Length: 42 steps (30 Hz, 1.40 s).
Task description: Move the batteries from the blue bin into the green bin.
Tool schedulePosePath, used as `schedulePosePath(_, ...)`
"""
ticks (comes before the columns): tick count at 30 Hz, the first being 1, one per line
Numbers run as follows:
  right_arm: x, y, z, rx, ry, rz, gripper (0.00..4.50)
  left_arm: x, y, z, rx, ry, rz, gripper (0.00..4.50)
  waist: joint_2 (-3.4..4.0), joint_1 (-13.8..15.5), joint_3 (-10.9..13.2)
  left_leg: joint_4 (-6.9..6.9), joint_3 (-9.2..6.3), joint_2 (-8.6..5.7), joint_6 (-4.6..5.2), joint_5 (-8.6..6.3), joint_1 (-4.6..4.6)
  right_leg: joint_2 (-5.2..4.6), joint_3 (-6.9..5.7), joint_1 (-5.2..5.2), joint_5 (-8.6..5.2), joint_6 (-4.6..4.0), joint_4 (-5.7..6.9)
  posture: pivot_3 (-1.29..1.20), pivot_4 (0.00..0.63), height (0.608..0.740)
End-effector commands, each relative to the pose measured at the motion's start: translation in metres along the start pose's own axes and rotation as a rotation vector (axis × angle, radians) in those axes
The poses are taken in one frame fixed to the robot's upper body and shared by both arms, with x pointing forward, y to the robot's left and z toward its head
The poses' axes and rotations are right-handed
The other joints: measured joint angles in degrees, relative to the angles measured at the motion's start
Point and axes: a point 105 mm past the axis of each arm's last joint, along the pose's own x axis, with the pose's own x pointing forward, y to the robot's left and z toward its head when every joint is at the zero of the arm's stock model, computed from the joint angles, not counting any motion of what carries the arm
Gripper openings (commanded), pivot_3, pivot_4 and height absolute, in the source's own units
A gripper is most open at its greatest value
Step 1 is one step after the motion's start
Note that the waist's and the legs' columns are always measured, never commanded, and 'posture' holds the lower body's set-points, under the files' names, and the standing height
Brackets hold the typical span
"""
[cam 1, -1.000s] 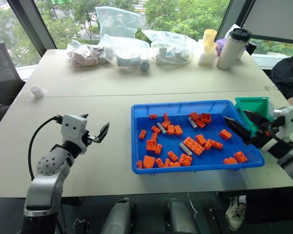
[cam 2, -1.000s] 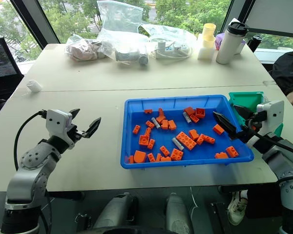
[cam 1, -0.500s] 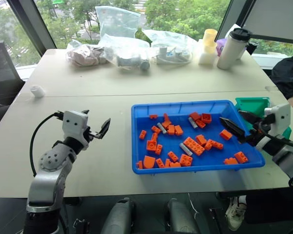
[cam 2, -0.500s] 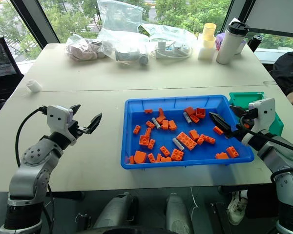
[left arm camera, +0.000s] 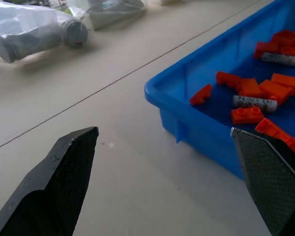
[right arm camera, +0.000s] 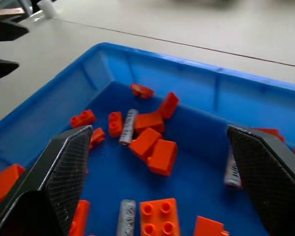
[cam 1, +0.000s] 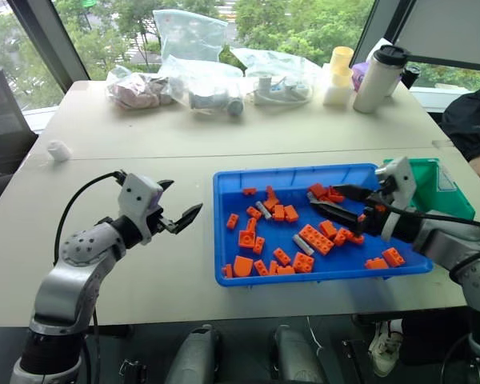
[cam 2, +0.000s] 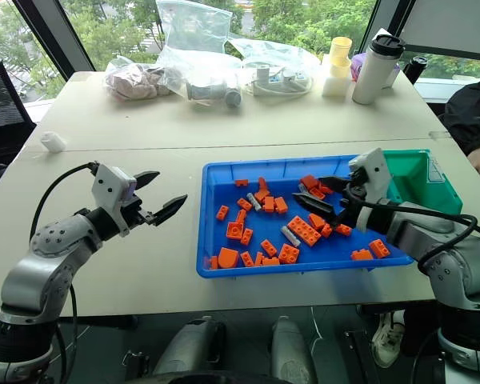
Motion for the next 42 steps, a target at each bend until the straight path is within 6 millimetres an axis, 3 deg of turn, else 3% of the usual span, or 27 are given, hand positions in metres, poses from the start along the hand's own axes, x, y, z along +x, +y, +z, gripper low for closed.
schedulePosePath(1, 0.024, 0.018, -0.005, -0.079, 0.104, 0.086, 4.46, -0.002, -0.015, 0.009, 0.045, 0.012, -0.124, 4.5, 0.0, -0.1, 0.0, 0.0, 0.0, 0.0, 0.0, 0.0, -0.01, -0.01, 0.0, -0.01, -0.01, -0.02, -0.02, 0.0, 0.15, 0.74)
schedulePosePath(9, 0.059, 0.037, -0.023, -0.144, 0.3, 0.257, 4.46, -0.014, -0.028, 0.016, 0.038, 0.066, -0.271, 4.5, -0.01, 0.0, 0.0, 0.06, -0.04, -0.04, 0.0, 0.0, -0.57, -0.1, -0.1, -0.46, 0.11, 0.0, -0.13, 0.0, 0.15, 0.74)
schedulePosePath(20, 0.091, 0.006, -0.027, -0.13, 0.348, 0.123, 4.46, -0.011, -0.038, 0.014, -0.024, 0.039, -0.247, 4.5, -0.01, -0.1, 0.0, 0.06, -0.06, -0.05, -0.04, 0.02, -0.75, -0.08, -0.14, -0.65, 0.19, 0.03, -0.13, 0.0, 0.15, 0.74)
schedulePosePath(29, 0.104, 0.009, -0.036, -0.183, 0.399, 0.097, 4.46, -0.01, -0.042, 0.012, -0.04, 0.04, -0.248, 4.5, -0.01, -0.3, 0.0, 0.06, -0.06, -0.05, -0.06, 0.04, -0.78, -0.04, -0.15, -0.72, 0.2, 0.03, -0.1, 0.0, 0.15, 0.74)
schedulePosePath(33, 0.106, 0.004, -0.04, -0.271, 0.435, 0.061, 3.13, -0.008, -0.041, 0.013, -0.037, 0.035, -0.245, 4.5, -0.01, -0.4, 0.0, 0.06, -0.06, -0.06, -0.07, 0.05, -0.78, -0.02, -0.17, -0.73, 0.21, 0.03, -0.09, 0.0, 0.15, 0.74)
schedulePosePath(39, 0.105, 0.0, -0.035, -0.314, 0.425, 0.047, 0.02, -0.007, -0.041, 0.013, -0.034, 0.033, -0.248, 4.5, -0.01, -0.4, 0.0, 0.06, -0.06, -0.06, -0.08, 0.05, -0.78, 0.01, -0.2, -0.73, 0.21, 0.03, -0.09, 0.0, 0.15, 0.74)
schedulePosePath(42, 0.102, -0.006, -0.026, -0.309, 0.39, 0.01, 0.02, -0.005, -0.043, 0.014, -0.039, 0.026, -0.258, 4.5, -0.01, -0.4, 0.0, 0.06, -0.06, -0.06, -0.08, 0.05, -0.78, 0.02, -0.2, -0.73, 0.21, 0.03, -0.09, 0.0, 0.15, 0.74)
